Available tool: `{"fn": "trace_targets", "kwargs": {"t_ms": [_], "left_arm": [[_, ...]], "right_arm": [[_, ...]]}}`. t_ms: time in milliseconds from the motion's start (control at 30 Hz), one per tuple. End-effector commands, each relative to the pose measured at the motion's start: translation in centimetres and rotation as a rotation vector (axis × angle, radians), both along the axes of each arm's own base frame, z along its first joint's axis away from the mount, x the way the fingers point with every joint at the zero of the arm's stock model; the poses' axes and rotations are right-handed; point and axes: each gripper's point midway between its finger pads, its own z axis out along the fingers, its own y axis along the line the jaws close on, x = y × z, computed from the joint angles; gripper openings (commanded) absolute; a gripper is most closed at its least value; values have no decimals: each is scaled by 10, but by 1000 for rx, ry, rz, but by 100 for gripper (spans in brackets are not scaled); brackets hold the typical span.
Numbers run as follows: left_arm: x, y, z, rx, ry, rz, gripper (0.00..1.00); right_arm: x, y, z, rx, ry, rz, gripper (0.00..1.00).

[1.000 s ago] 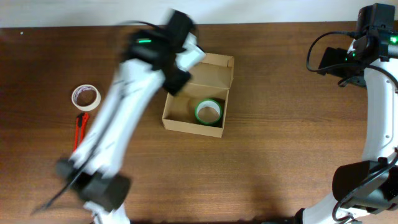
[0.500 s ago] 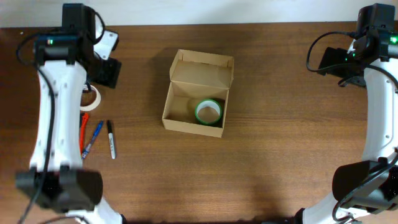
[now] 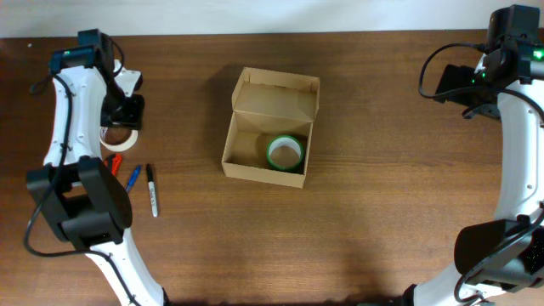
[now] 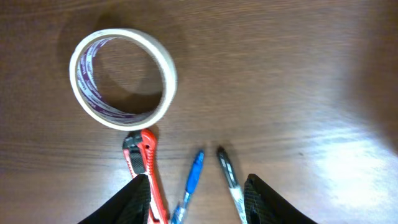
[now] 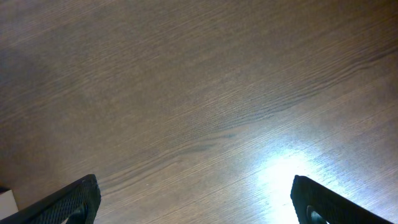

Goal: Pack container
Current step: 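Move the left gripper back and grasp the white masking tape roll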

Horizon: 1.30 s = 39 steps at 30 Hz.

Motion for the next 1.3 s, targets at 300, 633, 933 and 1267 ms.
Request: {"fn": "trace_targets", "kwargs": {"t_ms": [300,633,933,1267], "left_arm": [[1,34,-44,-60,45,71,48],[-1,29,-77,-109,106,75,47],[1,26,-96,-131,124,74,46],[1,25,-103,-137,133,74,42]], "right_arm": [[0,0,13,-7,-36,3,99],[0,0,13,-7,-36,3,99],[0,0,13,-7,-36,3,99],[0,0,13,-7,-36,3,99]]}}
